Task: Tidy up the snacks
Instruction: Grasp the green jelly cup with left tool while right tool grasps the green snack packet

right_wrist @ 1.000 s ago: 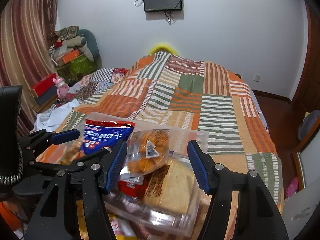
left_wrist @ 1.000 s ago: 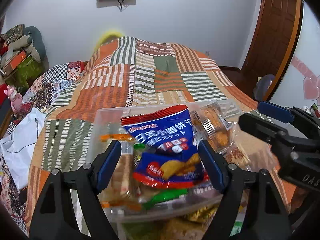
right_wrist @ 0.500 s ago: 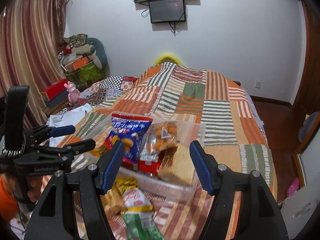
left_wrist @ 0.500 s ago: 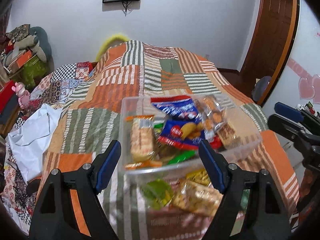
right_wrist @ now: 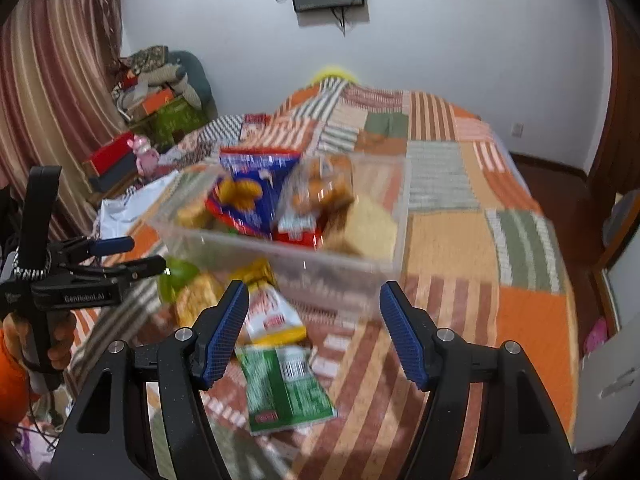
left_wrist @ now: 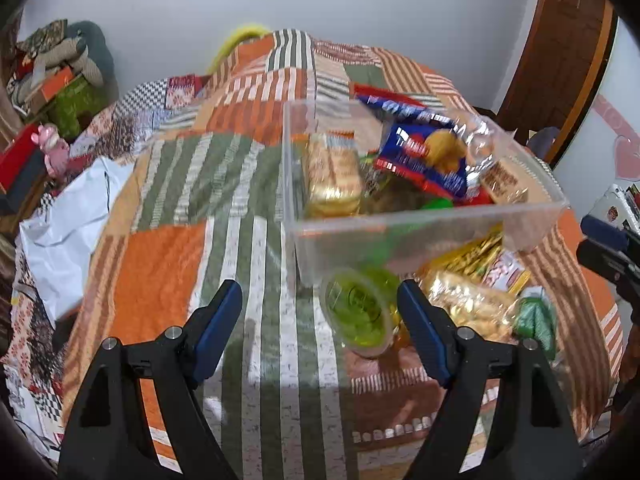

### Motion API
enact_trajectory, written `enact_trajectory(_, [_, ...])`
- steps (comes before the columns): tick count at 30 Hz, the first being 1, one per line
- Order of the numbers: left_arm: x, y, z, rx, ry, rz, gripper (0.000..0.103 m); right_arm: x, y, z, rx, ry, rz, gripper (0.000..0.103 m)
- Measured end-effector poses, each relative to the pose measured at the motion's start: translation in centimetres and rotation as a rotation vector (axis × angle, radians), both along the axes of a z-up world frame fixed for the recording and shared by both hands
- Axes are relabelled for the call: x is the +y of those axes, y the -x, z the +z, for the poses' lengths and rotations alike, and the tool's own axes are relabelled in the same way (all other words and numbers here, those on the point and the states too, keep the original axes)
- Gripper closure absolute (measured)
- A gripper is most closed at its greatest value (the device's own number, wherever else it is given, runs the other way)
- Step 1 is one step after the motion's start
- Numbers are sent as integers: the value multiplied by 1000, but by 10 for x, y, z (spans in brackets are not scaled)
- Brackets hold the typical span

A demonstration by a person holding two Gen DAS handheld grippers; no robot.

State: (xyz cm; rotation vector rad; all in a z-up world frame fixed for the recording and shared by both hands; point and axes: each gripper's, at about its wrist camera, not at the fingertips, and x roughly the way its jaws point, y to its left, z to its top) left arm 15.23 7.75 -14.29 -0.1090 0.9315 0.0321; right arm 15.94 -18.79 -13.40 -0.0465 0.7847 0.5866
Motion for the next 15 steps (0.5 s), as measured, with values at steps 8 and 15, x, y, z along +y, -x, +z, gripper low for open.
enact_trajectory(8, [-2, -8, -16, 24, 60, -16, 23, -1, 11, -19, 67, 8, 31, 38])
enact_trajectory(15, [-8, -24, -26, 40, 74, -4, 23, 7, 19, -33, 93, 44, 75, 38])
